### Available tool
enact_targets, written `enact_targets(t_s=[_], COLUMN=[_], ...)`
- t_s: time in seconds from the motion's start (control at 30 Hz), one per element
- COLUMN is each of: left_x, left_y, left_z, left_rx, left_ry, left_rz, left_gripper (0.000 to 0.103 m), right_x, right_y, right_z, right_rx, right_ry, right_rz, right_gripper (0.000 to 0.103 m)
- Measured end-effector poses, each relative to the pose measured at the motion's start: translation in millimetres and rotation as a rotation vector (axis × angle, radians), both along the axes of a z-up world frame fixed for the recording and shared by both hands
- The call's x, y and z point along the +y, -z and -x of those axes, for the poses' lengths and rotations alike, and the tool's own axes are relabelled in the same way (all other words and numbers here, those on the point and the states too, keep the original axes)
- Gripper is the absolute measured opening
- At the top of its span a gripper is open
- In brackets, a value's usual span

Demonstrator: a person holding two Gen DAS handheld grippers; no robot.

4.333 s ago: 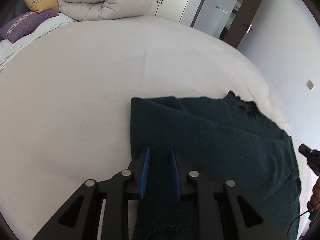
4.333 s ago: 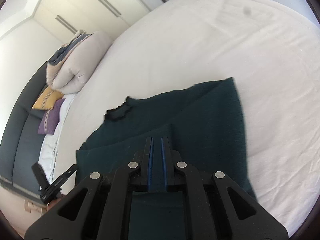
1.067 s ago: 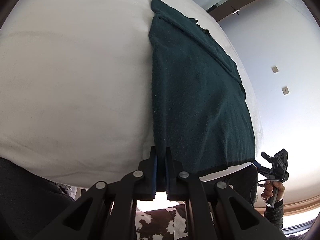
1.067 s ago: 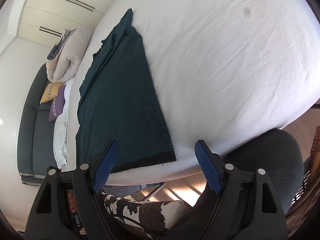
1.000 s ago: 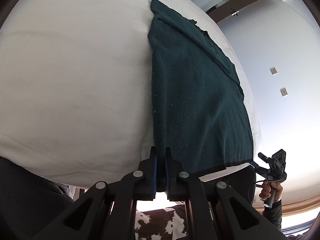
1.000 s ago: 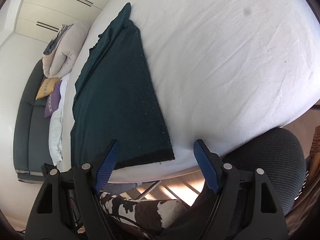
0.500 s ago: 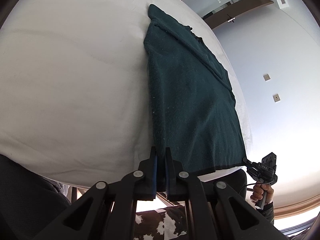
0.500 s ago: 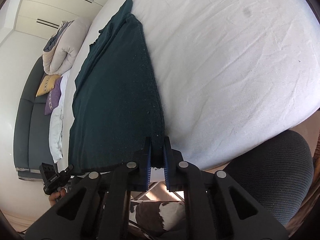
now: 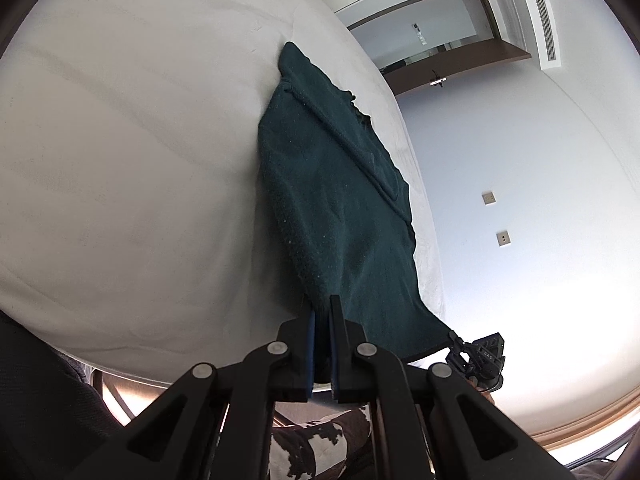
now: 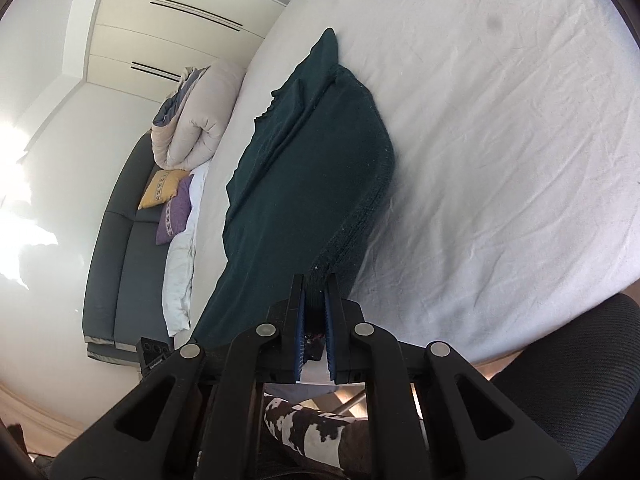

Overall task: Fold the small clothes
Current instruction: 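Lift the hem with both grippers and fold it over toward the collar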

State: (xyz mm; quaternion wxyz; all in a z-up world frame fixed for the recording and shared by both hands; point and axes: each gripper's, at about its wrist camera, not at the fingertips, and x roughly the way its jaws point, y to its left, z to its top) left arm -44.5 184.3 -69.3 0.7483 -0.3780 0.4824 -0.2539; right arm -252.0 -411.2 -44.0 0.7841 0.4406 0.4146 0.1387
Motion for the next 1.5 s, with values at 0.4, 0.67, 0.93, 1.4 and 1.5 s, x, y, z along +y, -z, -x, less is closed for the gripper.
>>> enact_targets(t_s=[0.4,0.67,0.93,1.4,1.5], left_x=[13.1,11.4,-3.5,-25.7,-35.3], left_y=[-29.8,-48.1,-50.0,2.9,6.0], left_z=[-58.0,-143.7,-235.7,-357.8,-373.5], left_rx=[-0.049,-0.083,-0.075,0.031,0.025], left_ry=[-0.062,-0.116,-0.152,-0.219,-0.204], left_rz=[0.1,0.135,0.133,0.031,-0.008], left_gripper=[0.005,0.005,0.005,0.005,0.005], right_x=[-2.9,-11.8,-21.2,-39.0,-40.7], right_y=[-41.0,-58.1,-54.9,-21.4,-4.9], right_z=[-74.1,-165.7,-254.2,-401.3,-424.1], right_rx=[-0.086,-0.112,-0.106,-0.015,0.019], right_ry=[0.03,0.106,0.166,0.215,0.226], right_rz=[-0.046,-0.058,-0.053,0.058,0.075], right_gripper=[0.008,0.008,0.008,0.008,0.008])
